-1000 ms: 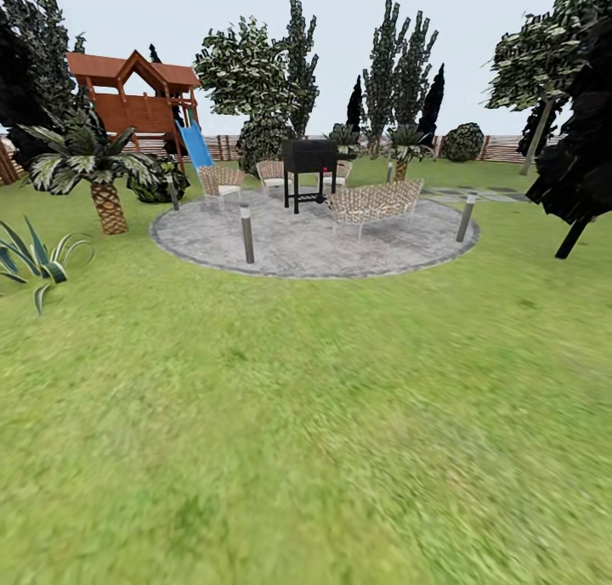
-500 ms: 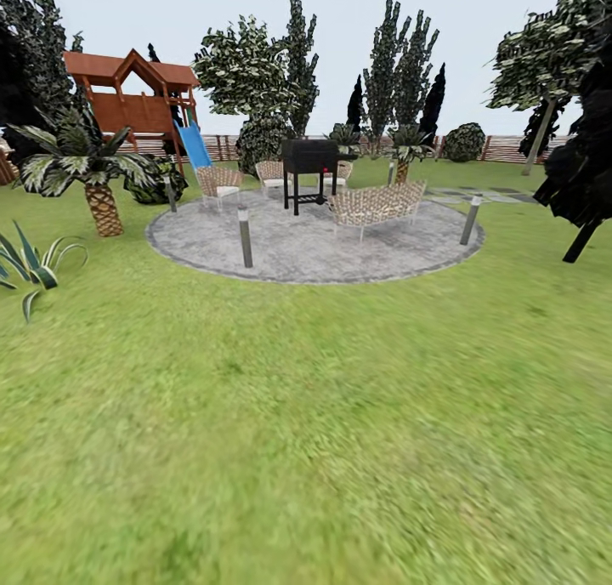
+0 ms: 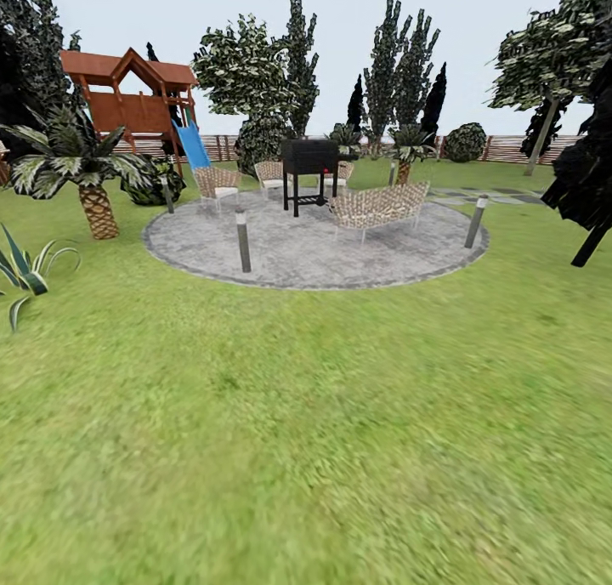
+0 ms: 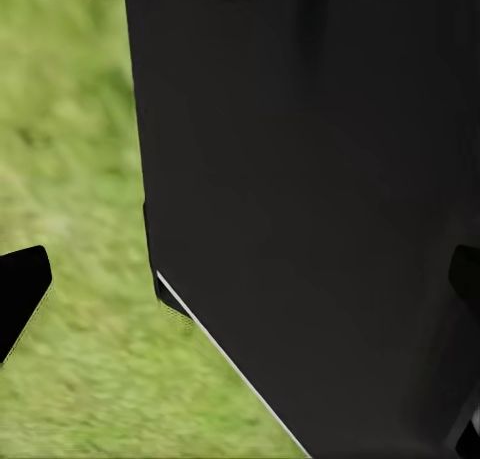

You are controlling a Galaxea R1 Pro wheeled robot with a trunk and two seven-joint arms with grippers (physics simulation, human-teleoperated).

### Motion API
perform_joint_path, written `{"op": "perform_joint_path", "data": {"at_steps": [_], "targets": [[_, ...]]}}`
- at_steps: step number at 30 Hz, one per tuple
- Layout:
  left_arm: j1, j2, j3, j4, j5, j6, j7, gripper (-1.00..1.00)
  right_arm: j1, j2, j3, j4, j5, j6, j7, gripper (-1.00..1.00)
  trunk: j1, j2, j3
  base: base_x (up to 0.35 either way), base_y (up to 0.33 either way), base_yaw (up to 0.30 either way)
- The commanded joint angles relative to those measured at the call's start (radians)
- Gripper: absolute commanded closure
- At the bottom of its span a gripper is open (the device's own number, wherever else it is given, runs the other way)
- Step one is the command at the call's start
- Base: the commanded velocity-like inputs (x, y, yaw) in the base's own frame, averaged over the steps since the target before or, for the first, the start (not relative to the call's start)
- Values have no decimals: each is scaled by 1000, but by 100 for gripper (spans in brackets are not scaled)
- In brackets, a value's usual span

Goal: Take the three Easter eggs out of the wicker basket on the lawn in the garden, then place them on the lawn next to a single tree (choose any tree) so that all three eggs are next to the same tree and none are left in the basket.

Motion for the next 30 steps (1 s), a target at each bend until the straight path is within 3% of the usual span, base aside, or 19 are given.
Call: {"op": "perform_joint_path", "data": {"at_steps": [1, 8, 30], "targets": [[0, 1, 1, -1, 0, 0, 1, -100, 0, 0, 2, -1, 1, -10, 0, -100, 1, 0, -1, 325, 0, 0], [0, 1, 1, -1, 0, 0, 1, -100, 0, 0, 4, -1, 4, -66, 0, -100, 1, 0, -1, 325, 0, 0], [0, 0, 1, -1, 0, 0, 1, -100, 0, -8, 9, 0, 9, -70, 3, -100, 1, 0, -1, 325, 0, -30]]}}
